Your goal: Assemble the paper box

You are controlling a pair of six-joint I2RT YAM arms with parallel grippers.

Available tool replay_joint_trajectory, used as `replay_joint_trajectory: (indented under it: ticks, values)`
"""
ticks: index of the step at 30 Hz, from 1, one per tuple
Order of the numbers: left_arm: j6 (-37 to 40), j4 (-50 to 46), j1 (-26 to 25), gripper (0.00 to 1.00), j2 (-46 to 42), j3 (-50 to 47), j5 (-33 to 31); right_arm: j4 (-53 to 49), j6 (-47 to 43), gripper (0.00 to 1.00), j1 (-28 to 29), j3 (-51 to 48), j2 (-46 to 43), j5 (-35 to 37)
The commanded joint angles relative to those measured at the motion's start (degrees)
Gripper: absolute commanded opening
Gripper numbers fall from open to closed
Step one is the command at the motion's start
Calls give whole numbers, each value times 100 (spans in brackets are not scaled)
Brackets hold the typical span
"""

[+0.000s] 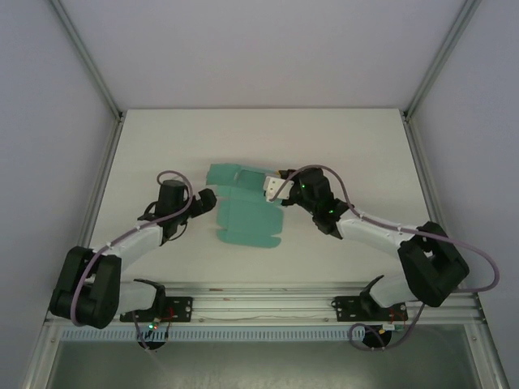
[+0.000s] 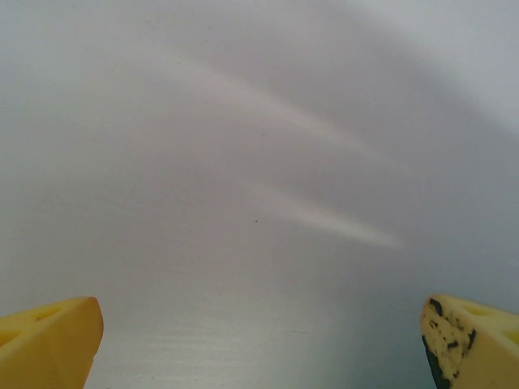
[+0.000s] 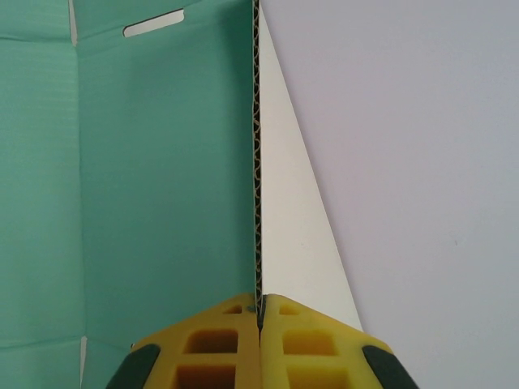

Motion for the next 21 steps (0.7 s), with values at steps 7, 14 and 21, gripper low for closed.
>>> replay_joint_trajectory:
  ticks: [7, 14, 21]
  values:
    - [361, 1523, 48, 97, 103, -262, 954, -139, 266, 0, -43, 14, -280, -287]
    - [478, 1953, 51, 95, 181, -326, 1669, -282, 319, 0, -57, 41, -310, -432]
    - [526, 2735, 50, 88, 419, -399, 2499, -507, 367, 0, -64, 68, -409, -631]
